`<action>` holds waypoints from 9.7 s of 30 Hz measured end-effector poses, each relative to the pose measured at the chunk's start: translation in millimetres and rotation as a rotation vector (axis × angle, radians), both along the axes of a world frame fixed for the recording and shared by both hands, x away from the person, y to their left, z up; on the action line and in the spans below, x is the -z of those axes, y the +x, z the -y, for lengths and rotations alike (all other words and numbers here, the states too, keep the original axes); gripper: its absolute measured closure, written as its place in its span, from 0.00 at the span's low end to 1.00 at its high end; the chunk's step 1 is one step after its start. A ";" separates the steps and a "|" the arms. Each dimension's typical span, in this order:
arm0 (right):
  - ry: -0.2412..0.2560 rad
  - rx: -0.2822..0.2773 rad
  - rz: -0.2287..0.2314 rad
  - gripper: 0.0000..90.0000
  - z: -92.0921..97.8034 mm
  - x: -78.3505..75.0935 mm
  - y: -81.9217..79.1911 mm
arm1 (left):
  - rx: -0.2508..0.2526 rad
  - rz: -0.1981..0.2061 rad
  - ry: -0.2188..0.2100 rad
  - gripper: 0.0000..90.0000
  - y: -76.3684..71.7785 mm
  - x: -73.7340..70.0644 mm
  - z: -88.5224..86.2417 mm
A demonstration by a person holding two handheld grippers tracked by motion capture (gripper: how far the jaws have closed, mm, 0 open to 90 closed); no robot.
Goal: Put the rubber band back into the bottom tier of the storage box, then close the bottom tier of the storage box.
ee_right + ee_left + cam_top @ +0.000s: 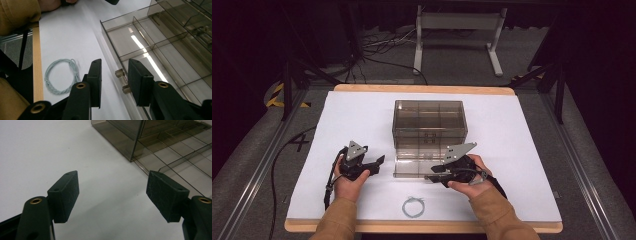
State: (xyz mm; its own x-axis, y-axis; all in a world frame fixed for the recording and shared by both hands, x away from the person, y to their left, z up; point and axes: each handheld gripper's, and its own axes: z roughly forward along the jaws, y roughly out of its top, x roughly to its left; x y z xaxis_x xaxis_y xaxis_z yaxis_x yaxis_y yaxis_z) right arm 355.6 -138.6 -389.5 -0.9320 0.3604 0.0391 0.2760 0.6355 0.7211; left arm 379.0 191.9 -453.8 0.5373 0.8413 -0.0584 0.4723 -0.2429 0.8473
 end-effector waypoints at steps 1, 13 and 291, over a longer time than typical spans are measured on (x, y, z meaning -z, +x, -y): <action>-0.001 -0.001 -0.005 0.72 -1.4 -0.7 -0.6 | 0.001 0.001 0.002 0.30 0.0 0.0 -0.1; -0.053 -0.055 -0.036 0.71 -17.4 -3.4 -5.5 | 0.005 -0.001 0.009 0.30 0.4 0.2 1.2; -0.230 -0.094 -0.016 1.00 -2.3 -10.2 11.1 | -0.002 -0.014 0.012 0.31 3.3 0.6 2.2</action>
State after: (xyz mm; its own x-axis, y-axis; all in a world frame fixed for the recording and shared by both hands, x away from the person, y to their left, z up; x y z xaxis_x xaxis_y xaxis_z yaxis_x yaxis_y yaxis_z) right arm 366.7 -136.3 -379.4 -0.9619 0.2728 -0.0190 0.2177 0.8060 0.5504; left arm 382.4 189.6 -454.3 0.5347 0.8432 -0.0561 0.4850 -0.2518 0.8375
